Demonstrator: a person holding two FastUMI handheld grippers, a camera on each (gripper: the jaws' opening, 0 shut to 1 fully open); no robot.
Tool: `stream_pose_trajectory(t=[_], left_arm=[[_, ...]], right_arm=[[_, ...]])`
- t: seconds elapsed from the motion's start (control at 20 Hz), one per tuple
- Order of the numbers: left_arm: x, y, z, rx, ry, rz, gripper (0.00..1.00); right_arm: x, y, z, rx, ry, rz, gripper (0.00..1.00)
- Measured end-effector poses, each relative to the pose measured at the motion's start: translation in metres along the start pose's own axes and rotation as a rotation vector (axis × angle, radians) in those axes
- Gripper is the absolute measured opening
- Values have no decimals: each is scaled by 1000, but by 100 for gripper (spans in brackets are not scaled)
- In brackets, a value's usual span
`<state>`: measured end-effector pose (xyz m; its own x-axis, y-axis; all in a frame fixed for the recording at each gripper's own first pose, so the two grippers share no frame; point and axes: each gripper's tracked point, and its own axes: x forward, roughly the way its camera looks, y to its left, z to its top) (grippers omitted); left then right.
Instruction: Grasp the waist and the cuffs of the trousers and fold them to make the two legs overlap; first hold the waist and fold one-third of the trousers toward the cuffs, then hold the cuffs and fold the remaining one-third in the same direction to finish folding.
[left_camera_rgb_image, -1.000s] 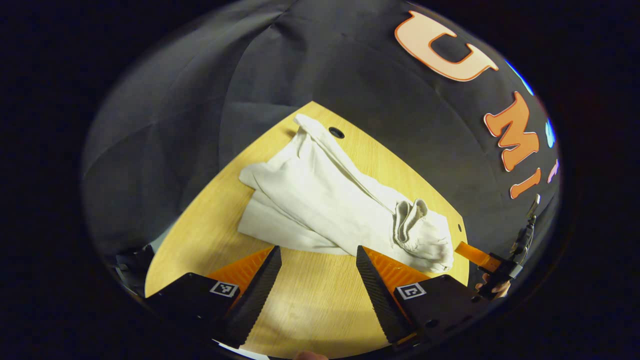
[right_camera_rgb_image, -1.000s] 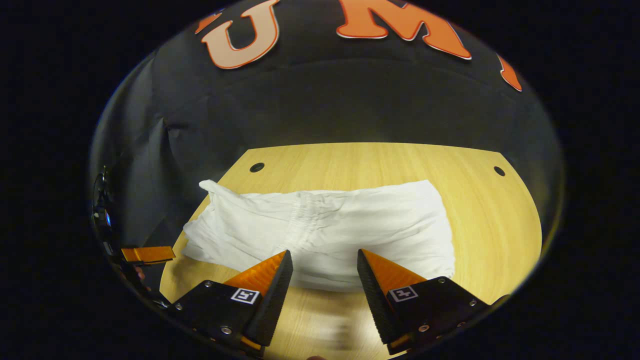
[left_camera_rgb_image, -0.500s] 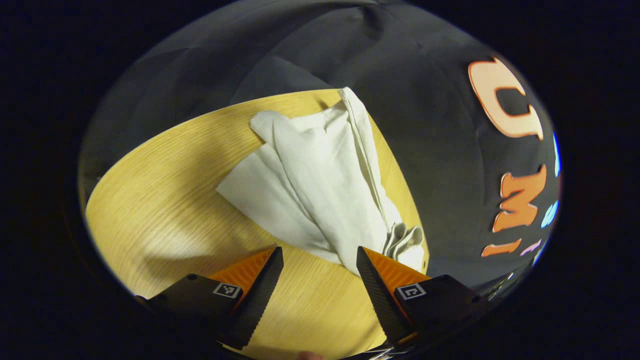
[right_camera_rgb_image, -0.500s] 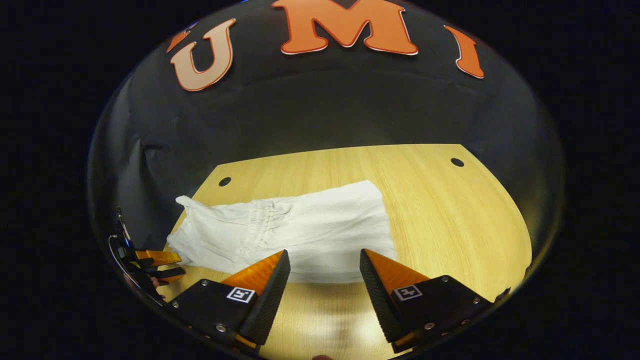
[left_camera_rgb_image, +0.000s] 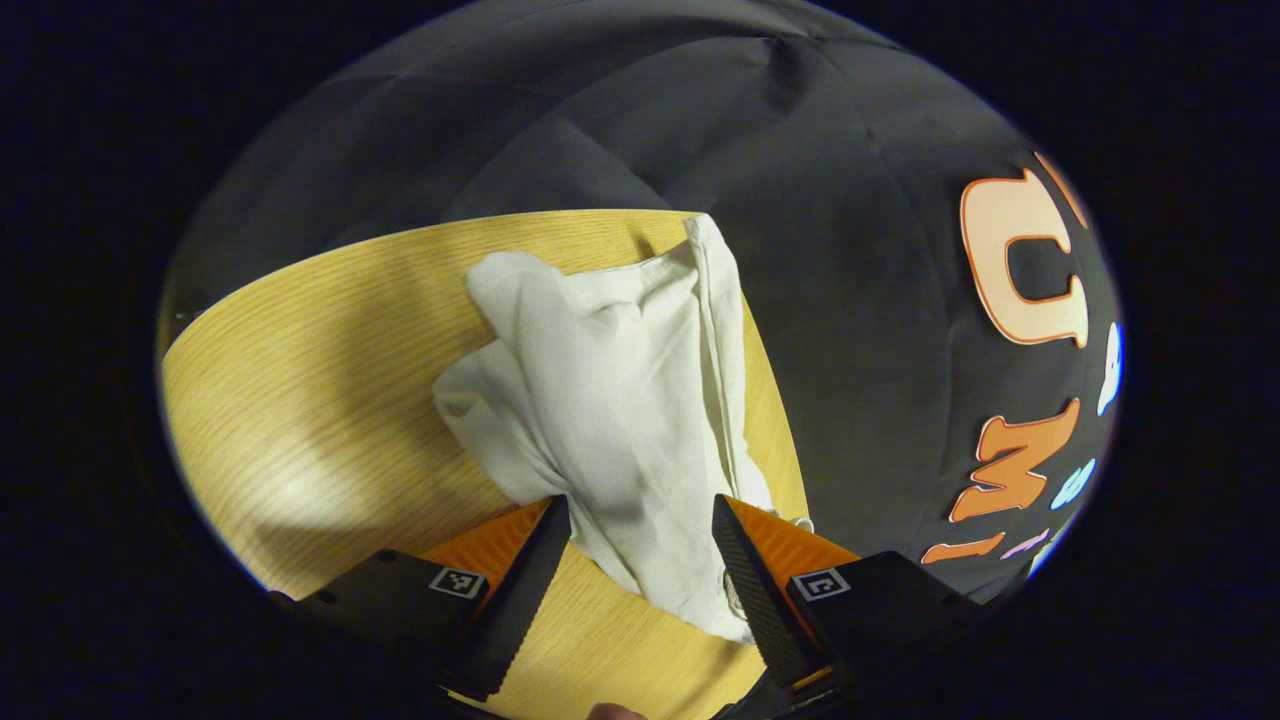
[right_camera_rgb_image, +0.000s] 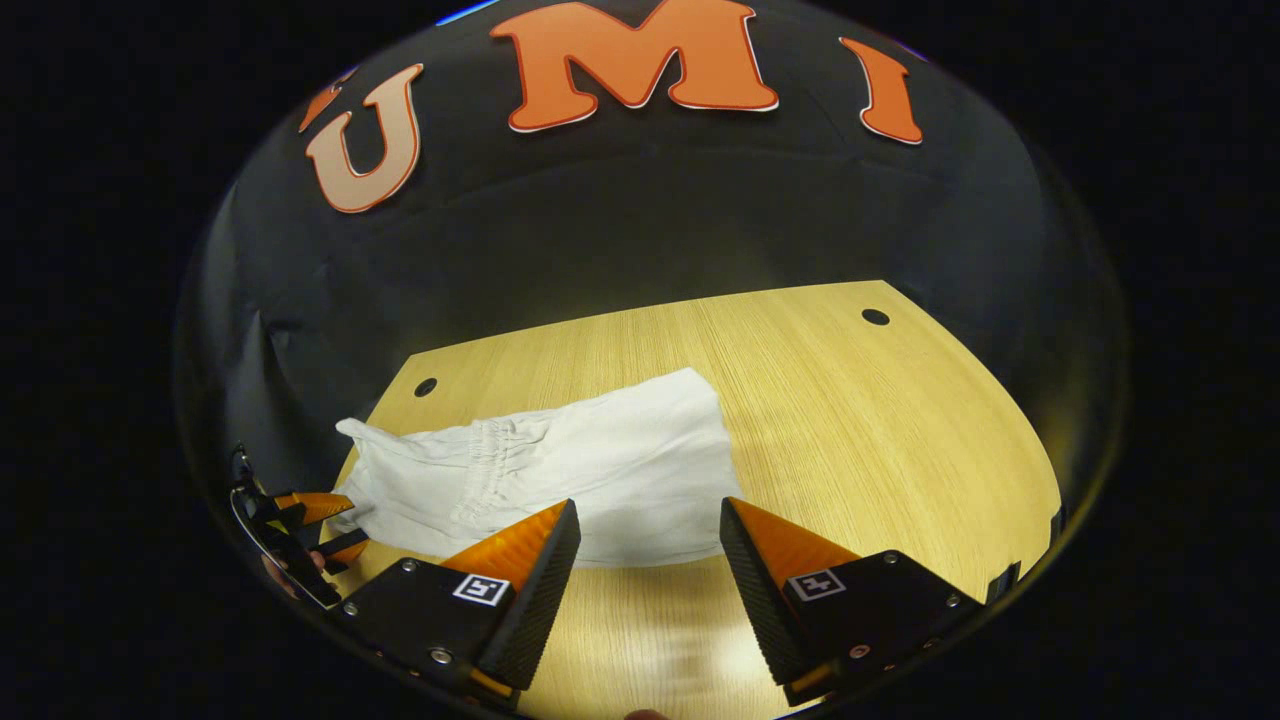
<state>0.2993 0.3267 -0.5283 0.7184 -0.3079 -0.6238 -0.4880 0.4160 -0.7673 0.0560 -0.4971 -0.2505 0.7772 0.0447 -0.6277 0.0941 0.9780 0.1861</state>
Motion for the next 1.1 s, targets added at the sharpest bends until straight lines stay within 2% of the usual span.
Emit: stream_pose_trajectory(t=[0.25,0.35,0.65,0.8,1.0,1.1], left_arm=[[24,-15,12,-10,-9,-31,95],[34,-8,13,-9,-8,-13,92],[43,11,8,-68,-36,48,13],[32,8,10,-14,-63,88,10],[7,-21,10,54,-104,68,7],[-5,-36,11,102,-129,57,9]], right_arm=[[-3,-13,-12,25,15,-27,86],[-13,-30,-13,38,20,-43,86],[-17,-61,-7,57,31,-57,87],[-16,-65,3,48,25,-34,87],[-15,-68,11,28,15,-2,88],[-17,-74,13,35,9,11,88]])
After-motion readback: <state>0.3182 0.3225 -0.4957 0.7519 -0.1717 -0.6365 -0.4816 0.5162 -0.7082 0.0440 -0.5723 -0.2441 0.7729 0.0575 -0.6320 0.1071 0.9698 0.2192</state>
